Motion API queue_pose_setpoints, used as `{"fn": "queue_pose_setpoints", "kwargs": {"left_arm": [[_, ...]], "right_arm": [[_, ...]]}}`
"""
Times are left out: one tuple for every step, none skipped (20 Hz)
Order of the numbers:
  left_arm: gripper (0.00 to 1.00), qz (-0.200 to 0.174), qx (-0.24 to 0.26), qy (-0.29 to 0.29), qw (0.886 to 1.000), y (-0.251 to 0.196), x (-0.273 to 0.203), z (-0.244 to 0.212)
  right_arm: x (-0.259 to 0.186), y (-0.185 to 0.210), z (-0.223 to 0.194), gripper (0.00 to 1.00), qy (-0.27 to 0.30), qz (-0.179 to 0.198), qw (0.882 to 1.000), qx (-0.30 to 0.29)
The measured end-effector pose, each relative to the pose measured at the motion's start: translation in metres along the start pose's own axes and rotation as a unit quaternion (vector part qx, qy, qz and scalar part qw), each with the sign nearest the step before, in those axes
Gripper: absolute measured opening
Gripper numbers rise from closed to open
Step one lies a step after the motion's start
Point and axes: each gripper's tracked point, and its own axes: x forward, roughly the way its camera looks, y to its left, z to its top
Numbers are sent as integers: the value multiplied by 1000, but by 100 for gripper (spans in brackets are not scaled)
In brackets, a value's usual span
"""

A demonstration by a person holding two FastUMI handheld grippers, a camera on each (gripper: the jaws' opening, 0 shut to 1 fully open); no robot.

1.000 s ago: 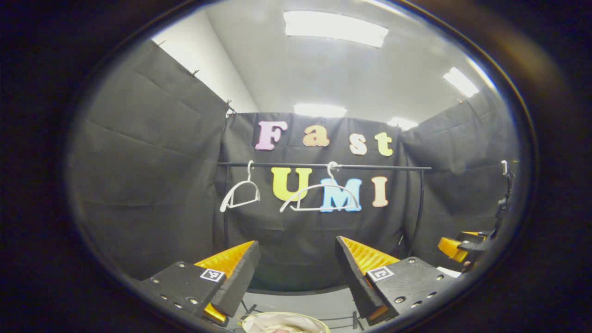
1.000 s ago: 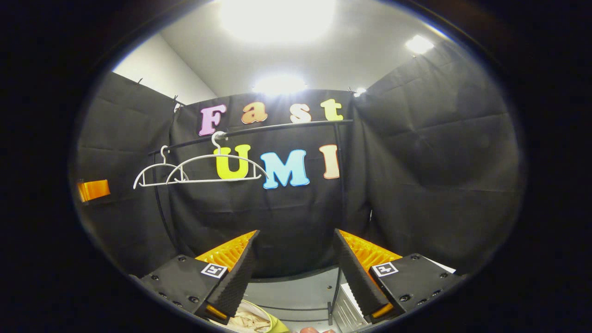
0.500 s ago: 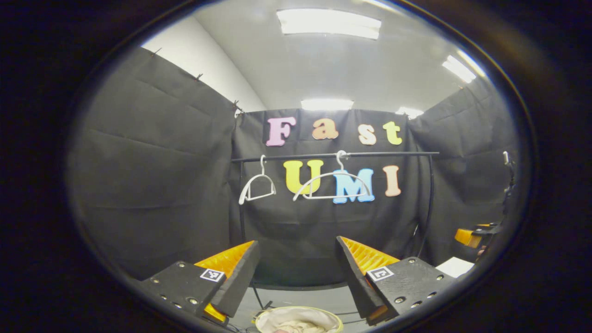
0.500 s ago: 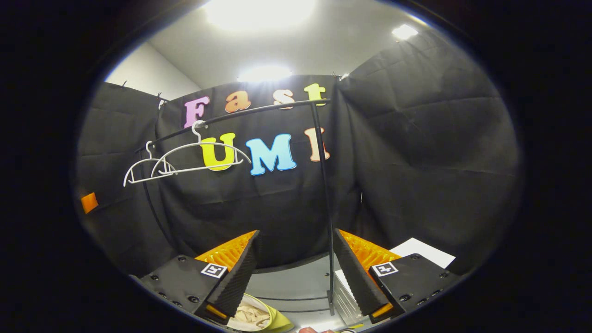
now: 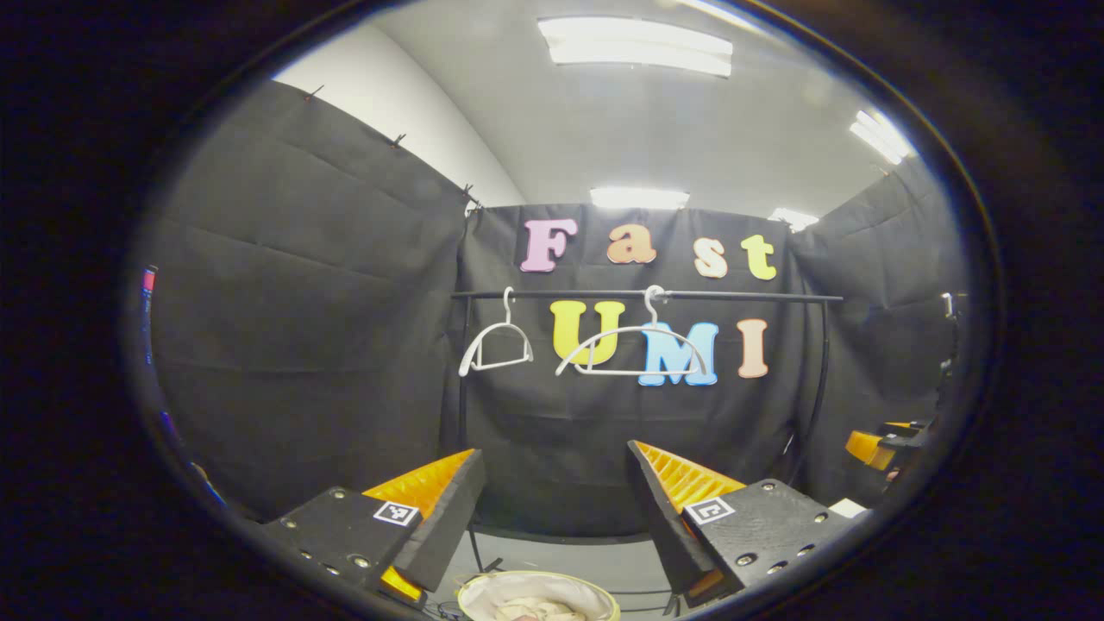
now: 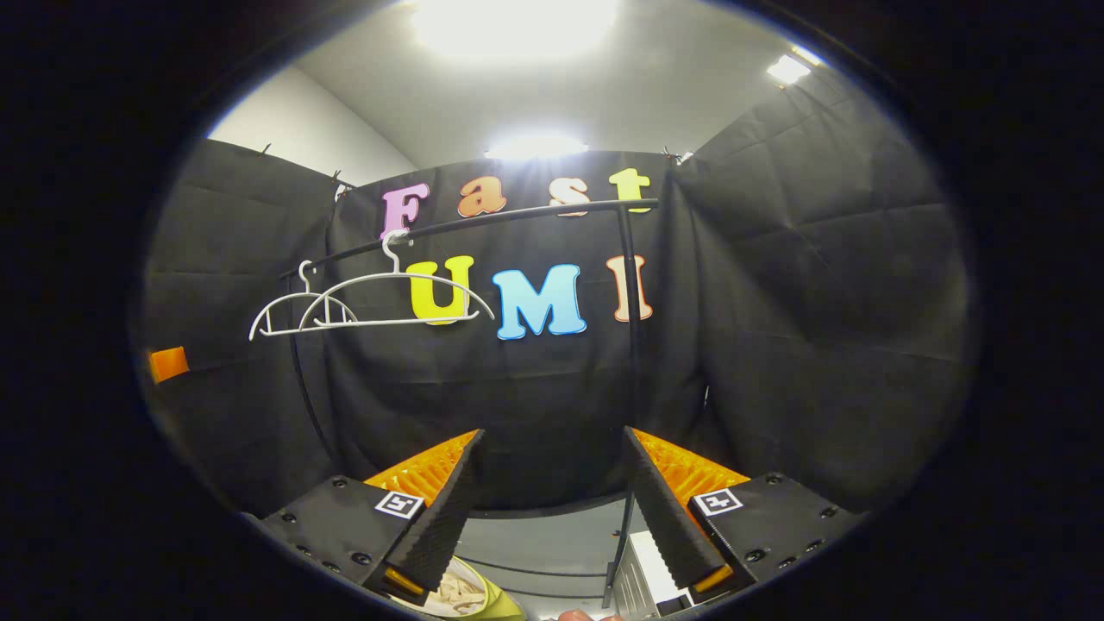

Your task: Grasp the clothes on the hanger with both hands and then place them into the laundry hamper below.

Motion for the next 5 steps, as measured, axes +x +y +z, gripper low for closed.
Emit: {"fn": "queue_pose_setpoints", "kwargs": {"left_arm": [[95,1,3,0,1000,1,-3,1],[95,1,7,1,1000,0,-5,0],[95,1,14,4,1000,0,-9,-1],[95,1,22,5,1000,-1,-13,-2],[95,2,28,5,1000,0,-16,-3]], "right_arm": [[-1,2,-6,98,7,4,1000,-1],[-1,6,-11,98,15,10,1000,0],[0,11,-15,98,24,15,1000,2],[2,14,-19,98,31,19,999,5],[4,18,-21,98,34,23,999,7]]}}
